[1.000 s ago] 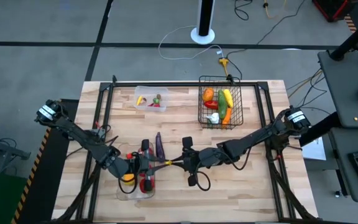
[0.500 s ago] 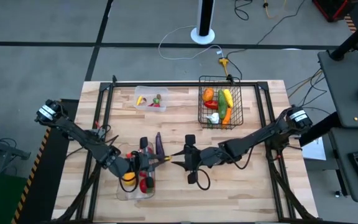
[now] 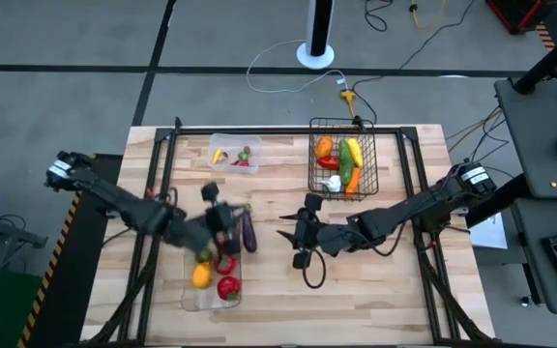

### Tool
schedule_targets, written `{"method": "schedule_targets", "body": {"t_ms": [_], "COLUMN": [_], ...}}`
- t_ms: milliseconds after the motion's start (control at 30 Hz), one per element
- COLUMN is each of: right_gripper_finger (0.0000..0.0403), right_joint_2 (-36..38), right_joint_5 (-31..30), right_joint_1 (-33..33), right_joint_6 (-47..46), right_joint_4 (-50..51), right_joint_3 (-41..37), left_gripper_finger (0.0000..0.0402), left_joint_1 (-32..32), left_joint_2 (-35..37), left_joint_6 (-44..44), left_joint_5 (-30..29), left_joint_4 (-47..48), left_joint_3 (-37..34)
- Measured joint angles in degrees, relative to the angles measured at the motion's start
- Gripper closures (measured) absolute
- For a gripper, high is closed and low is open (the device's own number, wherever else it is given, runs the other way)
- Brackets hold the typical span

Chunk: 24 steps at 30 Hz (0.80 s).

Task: Sort produce into baskets
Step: Put the yellow baby corn into the white bin

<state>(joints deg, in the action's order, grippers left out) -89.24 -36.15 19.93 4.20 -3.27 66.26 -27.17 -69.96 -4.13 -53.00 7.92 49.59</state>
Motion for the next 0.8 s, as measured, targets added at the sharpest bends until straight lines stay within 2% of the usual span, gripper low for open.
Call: {"method": "schedule_targets", "body": {"t_ms": [133,233,433,567,733,800], "right_gripper_finger": [0.0245,0.0245,0.0241,0.0244,0.0245,0.0242], "right_joint_2": [0.03,0.03,0.01,-0.01,-0.01,-0.03], "right_joint_5": [0.06,0.04,0.03,0.04,0.03,0.05], "right_joint_1": [0.03,0.01,0.01,0.01,0.01,0.01], "right_joint_6": [-0.09,-0.14,-0.14,-0.14,-0.03,0.12], "right_joint_4": [0.09,0.03,0.08,0.09,0.29,0.29], "right_joint_3": [0.0,0.0,0.0,0.0,0.0,0.0], "left_gripper_finger": [0.0391,0.0391,0.0391,0.0391,0.0391,0.0391], "left_joint_1": [8.47,16.55,34.2,43.34,52.07,54.37], "left_joint_2": [2.26,3.08,3.69,3.0,1.27,0.14], "left_joint_6": [-7.19,-8.36,1.48,6.65,9.71,10.68], "left_joint_5": [2.81,8.59,25.0,29.18,38.74,39.35], "left_joint_4": [19.17,26.47,27.06,26.34,26.26,26.36], "left_joint_3": [3.98,5.12,5.39,5.39,5.39,5.41]}}
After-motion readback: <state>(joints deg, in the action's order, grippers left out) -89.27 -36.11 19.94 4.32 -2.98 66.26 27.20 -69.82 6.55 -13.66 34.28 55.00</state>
